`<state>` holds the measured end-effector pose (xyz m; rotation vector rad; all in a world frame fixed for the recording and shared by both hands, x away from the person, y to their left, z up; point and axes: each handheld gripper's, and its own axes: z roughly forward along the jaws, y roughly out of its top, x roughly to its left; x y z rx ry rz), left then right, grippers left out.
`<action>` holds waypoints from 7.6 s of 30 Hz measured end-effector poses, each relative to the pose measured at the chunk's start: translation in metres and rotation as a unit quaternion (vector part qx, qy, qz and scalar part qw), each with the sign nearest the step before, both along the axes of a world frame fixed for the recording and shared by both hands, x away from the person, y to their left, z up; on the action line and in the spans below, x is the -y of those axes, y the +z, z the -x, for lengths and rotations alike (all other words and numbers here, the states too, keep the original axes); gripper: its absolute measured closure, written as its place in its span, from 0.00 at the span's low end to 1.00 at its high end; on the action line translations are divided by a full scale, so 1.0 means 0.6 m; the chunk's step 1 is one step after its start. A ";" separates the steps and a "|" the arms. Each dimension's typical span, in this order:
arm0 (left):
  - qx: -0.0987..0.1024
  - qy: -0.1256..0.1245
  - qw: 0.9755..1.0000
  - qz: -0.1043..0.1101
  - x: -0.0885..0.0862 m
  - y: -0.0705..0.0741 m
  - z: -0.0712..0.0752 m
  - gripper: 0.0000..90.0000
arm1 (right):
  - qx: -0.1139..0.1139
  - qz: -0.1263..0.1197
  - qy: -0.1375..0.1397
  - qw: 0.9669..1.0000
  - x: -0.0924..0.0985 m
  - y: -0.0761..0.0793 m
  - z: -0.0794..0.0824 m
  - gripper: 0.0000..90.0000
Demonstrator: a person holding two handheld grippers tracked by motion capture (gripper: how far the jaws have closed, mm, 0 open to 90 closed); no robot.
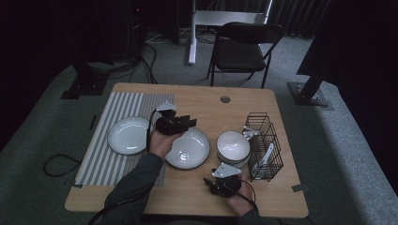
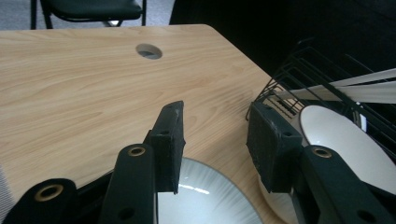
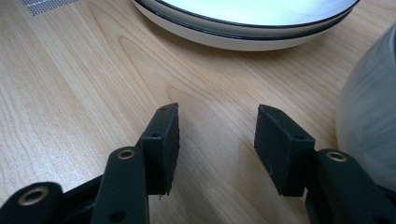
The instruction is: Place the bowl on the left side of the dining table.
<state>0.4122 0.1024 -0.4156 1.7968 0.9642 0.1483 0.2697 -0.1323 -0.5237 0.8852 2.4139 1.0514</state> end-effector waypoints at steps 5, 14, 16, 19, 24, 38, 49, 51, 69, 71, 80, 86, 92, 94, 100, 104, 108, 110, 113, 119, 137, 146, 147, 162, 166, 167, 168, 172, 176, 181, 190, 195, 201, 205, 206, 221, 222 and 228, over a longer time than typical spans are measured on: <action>-0.003 -0.016 1.000 -0.001 0.024 0.000 -0.001 0.63 | -0.003 -0.005 -0.001 1.000 0.001 -0.001 0.000 0.55; -0.012 -0.057 0.998 -0.014 0.084 -0.009 0.005 0.63 | -0.003 -0.010 -0.001 1.000 0.003 -0.002 0.001 0.55; -0.016 -0.062 0.998 -0.012 0.096 -0.011 0.006 0.63 | -0.003 -0.010 -0.001 1.000 0.003 -0.002 0.001 0.55; -0.021 -0.071 0.997 -0.013 0.110 -0.015 0.008 0.63 | -0.003 -0.010 0.000 1.000 0.003 -0.002 0.001 0.55; -0.035 -0.085 0.996 -0.013 0.136 -0.026 0.011 0.63 | -0.002 -0.009 0.000 1.000 0.003 -0.002 0.002 0.55; -0.072 -0.086 0.993 -0.034 0.168 -0.054 0.011 0.71 | 0.000 -0.008 0.000 1.000 0.003 -0.002 0.003 0.55; -0.073 -0.064 0.994 -0.055 0.183 -0.056 0.013 0.88 | 0.002 -0.007 0.002 1.000 0.003 -0.002 0.003 0.55; -0.073 -0.063 0.994 -0.055 0.185 -0.056 0.014 0.88 | 0.002 -0.007 0.002 1.000 0.003 -0.002 0.003 0.55; -0.072 -0.051 0.996 -0.009 0.166 -0.032 0.011 0.89 | 0.002 -0.007 0.004 1.000 0.003 -0.002 0.004 0.55; -0.068 -0.047 0.997 -0.007 0.160 -0.024 0.010 0.89 | 0.003 -0.008 0.004 1.000 0.003 -0.002 0.004 0.55; -0.059 -0.016 0.998 0.002 0.112 -0.007 -0.002 0.89 | 0.001 -0.008 0.004 1.000 0.003 -0.002 0.004 0.55; -0.055 0.006 0.998 0.002 0.077 -0.004 -0.009 0.89 | 0.001 -0.007 0.004 1.000 0.003 -0.002 0.004 0.55; -0.059 0.047 0.997 0.006 0.015 -0.006 -0.018 0.89 | 0.000 -0.007 0.003 1.000 0.004 -0.002 0.004 0.54; -0.058 0.059 0.997 0.004 -0.006 -0.008 -0.020 0.89 | 0.001 -0.007 0.004 1.000 0.004 -0.002 0.004 0.54; -0.056 0.088 0.995 0.003 -0.064 -0.017 -0.025 0.89 | -0.001 -0.008 0.003 1.000 0.004 -0.002 0.004 0.54; -0.058 0.112 0.992 -0.003 -0.100 -0.025 -0.028 0.89 | -0.001 -0.008 0.003 1.000 0.004 -0.002 0.004 0.54; -0.057 0.131 0.990 0.003 -0.135 -0.032 -0.030 0.89 | 0.000 -0.007 0.003 1.000 0.004 -0.002 0.003 0.54; -0.054 0.137 0.989 0.003 -0.153 -0.036 -0.031 0.89 | 0.000 -0.007 0.003 1.000 0.004 -0.002 0.004 0.54; -0.053 0.157 0.986 -0.002 -0.182 -0.040 -0.031 0.89 | -0.001 -0.008 0.003 1.000 0.004 -0.002 0.003 0.54; -0.052 0.202 0.978 -0.012 -0.244 -0.049 -0.032 0.89 | -0.001 -0.009 0.003 1.000 0.004 -0.002 0.003 0.54; -0.093 0.300 0.949 -0.021 -0.375 -0.108 -0.014 0.89 | -0.002 -0.009 0.002 1.000 0.003 -0.002 0.003 0.54; -0.098 0.304 0.947 -0.019 -0.382 -0.114 -0.012 0.89 | -0.002 -0.010 0.003 1.000 0.003 -0.002 0.002 0.54; -0.098 0.304 0.947 -0.020 -0.381 -0.114 -0.012 0.89 | -0.002 -0.010 0.003 1.000 0.003 -0.002 0.002 0.54; -0.098 0.308 0.946 -0.021 -0.389 -0.121 -0.001 0.89 | -0.002 -0.009 0.002 1.000 0.002 -0.002 0.003 0.54; -0.096 0.309 0.946 -0.021 -0.391 -0.122 0.001 0.89 | -0.001 -0.009 0.002 1.000 0.002 -0.002 0.003 0.54; -0.096 0.308 0.946 -0.022 -0.390 -0.122 0.002 0.89 | 0.000 -0.009 0.002 1.000 0.002 -0.002 0.003 0.54; -0.096 0.309 0.946 -0.025 -0.390 -0.121 0.002 0.89 | 0.000 -0.008 0.002 1.000 0.002 -0.002 0.003 0.54; -0.096 0.311 0.945 -0.025 -0.389 -0.122 0.003 0.88 | -0.001 -0.009 0.002 1.000 0.002 -0.002 0.003 0.54; -0.097 0.310 0.946 -0.025 -0.388 -0.122 0.003 0.88 | -0.001 -0.009 0.002 1.000 0.002 -0.002 0.003 0.54; -0.095 0.311 0.946 -0.024 -0.388 -0.121 0.004 0.85 | -0.001 -0.009 0.002 1.000 0.002 -0.002 0.003 0.54; -0.061 0.320 0.945 -0.021 -0.395 -0.102 0.014 0.74 | -0.001 -0.009 0.002 1.000 0.002 -0.002 0.003 0.54; -0.042 0.320 0.946 -0.022 -0.392 -0.085 0.020 0.72 | -0.002 -0.009 0.002 1.000 0.002 -0.002 0.003 0.54; -0.030 0.311 0.949 -0.033 -0.383 -0.073 0.023 0.70 | -0.002 -0.010 0.002 1.000 0.003 -0.002 0.002 0.54; -0.018 0.306 0.951 -0.036 -0.376 -0.066 0.029 0.69 | -0.002 -0.009 0.003 1.000 0.003 -0.002 0.002 0.54; -0.017 0.306 0.951 -0.032 -0.374 -0.065 0.032 0.69 | -0.003 -0.010 0.002 1.000 0.003 -0.002 0.002 0.54; 0.001 0.250 0.968 -0.003 -0.310 -0.059 0.068 0.67 | -0.011 -0.015 0.002 1.000 0.004 -0.002 0.000 0.54; 0.000 0.240 0.971 -0.004 -0.303 -0.060 0.070 0.67 | -0.010 -0.015 0.002 1.000 0.004 -0.002 0.000 0.54; 0.003 0.214 0.977 -0.003 -0.274 -0.063 0.081 0.66 | -0.010 -0.015 0.002 1.000 0.004 -0.002 0.000 0.54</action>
